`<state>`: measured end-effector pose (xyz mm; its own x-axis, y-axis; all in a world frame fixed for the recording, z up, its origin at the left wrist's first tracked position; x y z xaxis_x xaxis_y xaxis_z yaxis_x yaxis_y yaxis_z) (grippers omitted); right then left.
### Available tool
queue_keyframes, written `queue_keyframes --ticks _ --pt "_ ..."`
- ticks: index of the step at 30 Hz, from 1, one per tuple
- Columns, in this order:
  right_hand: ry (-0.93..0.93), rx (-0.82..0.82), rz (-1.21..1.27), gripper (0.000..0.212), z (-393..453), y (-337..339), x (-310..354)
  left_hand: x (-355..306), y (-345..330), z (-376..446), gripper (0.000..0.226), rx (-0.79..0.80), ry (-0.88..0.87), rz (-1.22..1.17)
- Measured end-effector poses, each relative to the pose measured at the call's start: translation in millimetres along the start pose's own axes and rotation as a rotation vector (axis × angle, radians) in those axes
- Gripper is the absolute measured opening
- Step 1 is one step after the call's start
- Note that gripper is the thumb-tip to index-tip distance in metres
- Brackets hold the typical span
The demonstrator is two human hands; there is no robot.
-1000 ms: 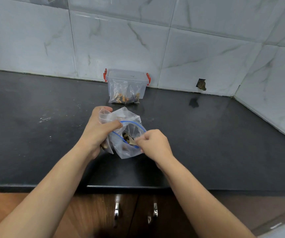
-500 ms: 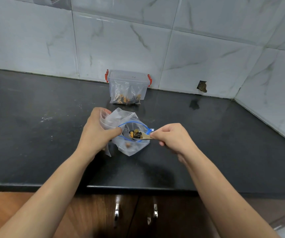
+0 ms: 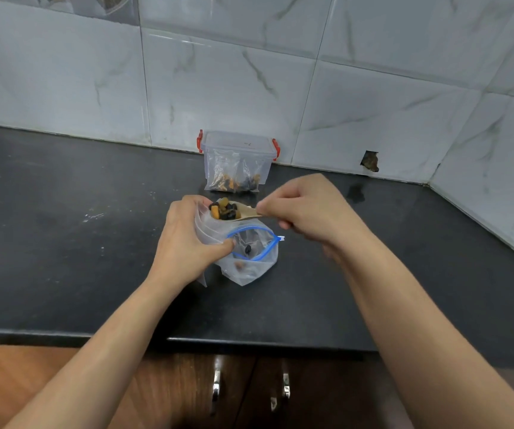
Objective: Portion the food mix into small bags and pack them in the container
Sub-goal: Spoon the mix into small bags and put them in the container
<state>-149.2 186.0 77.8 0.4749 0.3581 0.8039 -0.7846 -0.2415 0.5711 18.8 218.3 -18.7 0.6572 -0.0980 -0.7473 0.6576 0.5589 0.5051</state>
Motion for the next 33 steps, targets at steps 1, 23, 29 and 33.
queue_keyframes --ticks 1,23,29,33 --pt "0.029 0.012 -0.098 0.016 3 -5 6 0 0 0 0.060 -0.003 -0.009 0.002" --pt "-0.238 -0.065 -0.341 0.014 -4 -4 -50 -3 27 14 0.070 0.054 0.317 -0.399" --pt "-0.185 -0.065 -0.222 0.013 -5 -45 -73 -15 29 23 0.051 0.137 0.489 -0.799" --pt "-0.131 -0.118 -0.462 0.032 -15 -50 -75 -31 28 16 0.033 0.136 0.441 -0.744"
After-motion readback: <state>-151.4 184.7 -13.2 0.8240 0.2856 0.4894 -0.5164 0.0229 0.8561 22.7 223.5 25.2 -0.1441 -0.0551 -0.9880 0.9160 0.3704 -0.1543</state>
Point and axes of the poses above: each hand's wrist, its own z-axis towards the middle knuckle, its own y-axis out of the back of the hand, x = y × z, the point moved 2 cm from there along z, towards the middle knuckle, and after that the axes turned 6 degrees about z, right-handed, at the moved point
